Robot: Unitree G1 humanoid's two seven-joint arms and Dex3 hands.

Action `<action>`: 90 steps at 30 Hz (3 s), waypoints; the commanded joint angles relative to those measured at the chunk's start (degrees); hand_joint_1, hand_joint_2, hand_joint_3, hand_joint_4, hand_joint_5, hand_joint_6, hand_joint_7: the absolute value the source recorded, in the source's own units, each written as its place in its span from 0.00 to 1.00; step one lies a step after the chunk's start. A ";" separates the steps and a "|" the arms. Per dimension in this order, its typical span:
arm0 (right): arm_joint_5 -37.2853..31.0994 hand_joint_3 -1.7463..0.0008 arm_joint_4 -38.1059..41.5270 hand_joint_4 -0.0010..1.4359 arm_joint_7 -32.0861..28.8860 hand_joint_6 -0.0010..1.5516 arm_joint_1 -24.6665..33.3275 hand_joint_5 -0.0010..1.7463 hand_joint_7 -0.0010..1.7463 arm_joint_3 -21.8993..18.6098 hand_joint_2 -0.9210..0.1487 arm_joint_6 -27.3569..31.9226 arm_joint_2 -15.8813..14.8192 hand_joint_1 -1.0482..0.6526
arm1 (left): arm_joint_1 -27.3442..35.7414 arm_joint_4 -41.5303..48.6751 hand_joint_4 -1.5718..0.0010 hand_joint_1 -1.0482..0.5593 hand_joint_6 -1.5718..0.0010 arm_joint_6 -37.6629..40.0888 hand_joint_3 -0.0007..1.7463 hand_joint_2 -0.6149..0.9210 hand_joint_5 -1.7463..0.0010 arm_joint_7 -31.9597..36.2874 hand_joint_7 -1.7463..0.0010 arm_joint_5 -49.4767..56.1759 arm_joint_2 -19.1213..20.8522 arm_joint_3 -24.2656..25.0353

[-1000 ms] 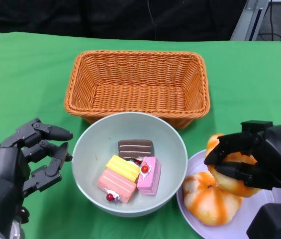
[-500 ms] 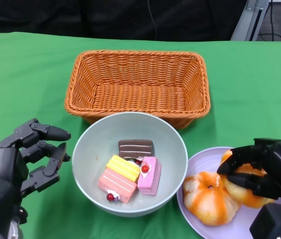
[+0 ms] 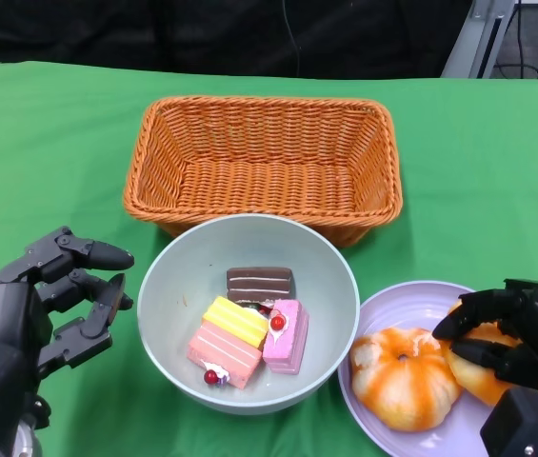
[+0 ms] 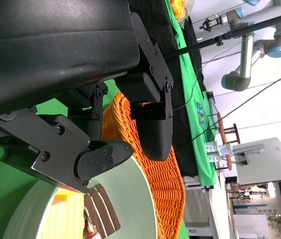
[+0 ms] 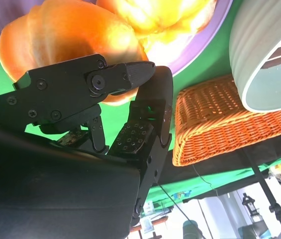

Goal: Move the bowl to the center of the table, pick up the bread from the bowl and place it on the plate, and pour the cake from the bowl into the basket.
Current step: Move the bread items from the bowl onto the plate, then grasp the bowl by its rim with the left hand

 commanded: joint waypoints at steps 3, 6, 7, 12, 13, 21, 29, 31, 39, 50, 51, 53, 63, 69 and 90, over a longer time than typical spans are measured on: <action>1.87 0.97 6.07 0.62 -0.09 0.69 -0.81 0.59 0.14 0.19 0.00 2.32 0.34 0.58 | 1.05 -0.72 0.52 0.62 0.48 -0.79 0.48 0.79 0.22 -0.26 0.39 -0.27 0.91 0.37; 2.73 0.97 4.28 0.58 2.13 0.67 -0.16 0.56 0.10 0.33 0.00 4.78 0.24 0.56 | 1.12 -0.70 0.52 0.62 0.48 -0.94 0.48 0.79 0.22 -0.30 0.40 -0.16 1.02 0.31; 2.83 0.97 3.14 0.57 3.19 0.66 0.29 0.53 0.09 0.44 0.00 5.90 0.07 0.55 | 1.05 -0.46 0.52 0.62 0.48 -1.09 0.48 0.79 0.22 -0.41 0.40 -0.09 1.17 0.31; 2.87 0.97 -2.50 0.58 8.34 0.59 1.96 0.26 0.01 0.82 0.00 10.50 -0.87 0.51 | 0.72 0.39 0.52 0.61 0.48 -1.93 0.47 0.80 0.22 -0.62 0.40 0.49 1.69 0.28; 2.84 0.97 -4.21 0.59 10.03 0.55 2.37 0.17 0.01 0.90 0.00 11.89 -1.18 0.49 | 0.63 0.63 0.52 0.62 0.48 -2.14 0.48 0.80 0.22 -0.64 0.40 0.61 1.80 0.27; 3.41 0.95 -17.57 0.53 20.24 0.42 5.37 0.04 0.00 0.21 0.00 18.98 -3.78 0.33 | 0.45 1.27 0.50 0.60 0.48 -2.71 0.45 0.80 0.24 -0.80 0.40 0.41 1.86 0.23; 1.78 0.95 -26.12 0.51 22.24 0.41 7.60 0.02 0.00 -0.88 0.00 22.83 -4.59 0.28 | -0.37 3.60 0.50 0.57 0.48 -4.20 0.40 0.83 0.24 -1.83 0.41 0.05 2.26 0.38; 1.71 0.95 -27.21 0.50 22.56 0.40 7.86 0.01 0.00 -1.02 0.00 23.45 -4.66 0.28 | -0.36 3.62 0.50 0.58 0.48 -4.39 0.40 0.83 0.23 -1.49 0.41 0.37 2.14 0.36; 0.07 0.94 -31.61 0.50 24.34 0.39 8.26 0.01 0.00 -1.40 0.00 26.83 -5.36 0.27 | 0.09 2.20 0.51 0.59 0.48 -2.91 0.45 0.80 0.23 -1.92 0.41 -0.50 1.98 0.30; -1.87 0.93 -35.24 0.64 31.67 0.47 6.29 0.05 0.03 -0.95 0.00 33.19 -8.48 0.28 | 0.16 1.92 0.50 0.58 0.47 -2.44 0.37 0.86 0.25 -1.51 0.42 -0.21 1.60 0.33; -2.22 0.93 -35.51 0.65 32.52 0.48 6.05 0.05 0.03 -0.81 0.00 33.79 -8.85 0.28 | 0.11 1.95 0.50 0.58 0.48 -2.53 0.37 0.86 0.24 -1.55 0.41 -0.27 1.56 0.30; -2.75 0.93 -35.61 0.69 33.27 0.51 5.76 0.05 0.03 -0.64 0.00 33.93 -9.51 0.29 | 0.05 2.11 0.51 0.60 0.49 -2.79 0.39 0.85 0.22 -1.52 0.39 -0.20 1.59 0.25; -1.80 0.93 -36.61 0.70 34.28 0.50 5.63 0.03 0.01 -1.65 0.00 33.43 -11.24 0.27 | 0.05 1.96 0.53 0.63 0.50 -2.84 0.46 0.81 0.20 -1.65 0.37 -0.24 1.74 0.26; 2.55 0.93 -38.23 0.70 33.83 0.49 7.57 0.02 0.00 -4.32 0.00 32.66 -10.02 0.29 | 0.25 1.92 0.53 0.62 0.49 -3.19 0.47 0.80 0.21 -1.42 0.37 0.05 1.59 0.15; 45.52 0.91 -42.48 0.79 27.99 0.61 17.49 0.05 0.04 -11.68 0.00 14.75 6.70 0.51 | -0.62 3.44 0.52 0.62 0.48 -3.31 0.50 0.79 0.22 -1.69 0.39 0.26 1.99 0.40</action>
